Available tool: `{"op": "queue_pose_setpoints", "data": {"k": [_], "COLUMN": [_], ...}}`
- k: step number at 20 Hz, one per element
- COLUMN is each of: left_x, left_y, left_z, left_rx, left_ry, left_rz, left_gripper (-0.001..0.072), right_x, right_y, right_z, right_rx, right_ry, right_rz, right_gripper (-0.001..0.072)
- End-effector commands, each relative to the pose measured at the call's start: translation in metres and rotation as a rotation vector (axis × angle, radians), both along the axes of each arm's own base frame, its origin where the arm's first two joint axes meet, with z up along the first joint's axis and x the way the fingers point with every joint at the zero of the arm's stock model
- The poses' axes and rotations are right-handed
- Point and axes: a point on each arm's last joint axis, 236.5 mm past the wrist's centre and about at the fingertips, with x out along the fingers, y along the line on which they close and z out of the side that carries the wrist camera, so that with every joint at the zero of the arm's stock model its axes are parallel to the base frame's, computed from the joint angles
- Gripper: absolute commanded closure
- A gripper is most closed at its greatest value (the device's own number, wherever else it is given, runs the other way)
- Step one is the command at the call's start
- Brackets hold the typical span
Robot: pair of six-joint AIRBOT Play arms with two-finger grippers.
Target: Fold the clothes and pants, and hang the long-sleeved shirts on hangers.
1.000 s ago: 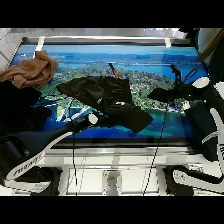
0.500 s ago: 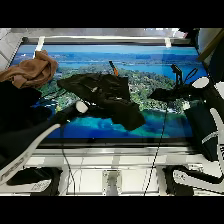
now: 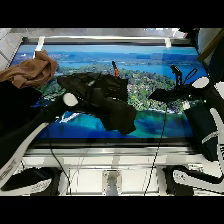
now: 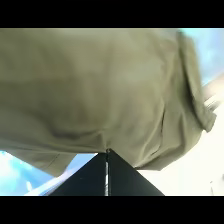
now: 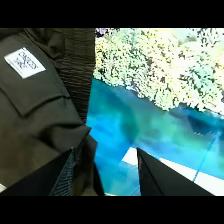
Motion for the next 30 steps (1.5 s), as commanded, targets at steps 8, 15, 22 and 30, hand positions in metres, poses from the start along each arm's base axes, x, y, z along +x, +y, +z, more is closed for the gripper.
{"op": "queue_pose_setpoints", "data": {"k": [8, 15, 22, 30], "left_x": [0.077, 0.007, -0.047, -0.021], "left_y": [-0.038, -0.025, -0.014, -0.023], "left_z": [-0.032, -0.025, -0.077, -0.092], "left_rx": [-0.098, -0.047, -0.057, -0.068], "left_ry": [-0.038, 0.099, 0.175, 0.098], "left_rz": [0.215, 0.024, 0.262, 0.414], "left_gripper": [0.0613, 0.0277, 0.0278, 0.0278], "right_x": [0.003, -0.004, -0.008, -0.009], "right_y": [-0.008, -0.007, -0.006, -0.006], "right_z": [-0.004, -0.006, -0.007, -0.007], "right_rx": [-0.053, -0.058, -0.057, -0.055], "right_ry": [-0.034, -0.008, 0.006, 0.008], "right_rz": [0.025, 0.046, 0.057, 0.058], "right_gripper": [0.0282, 0.0282, 0.0282, 0.0282]}}
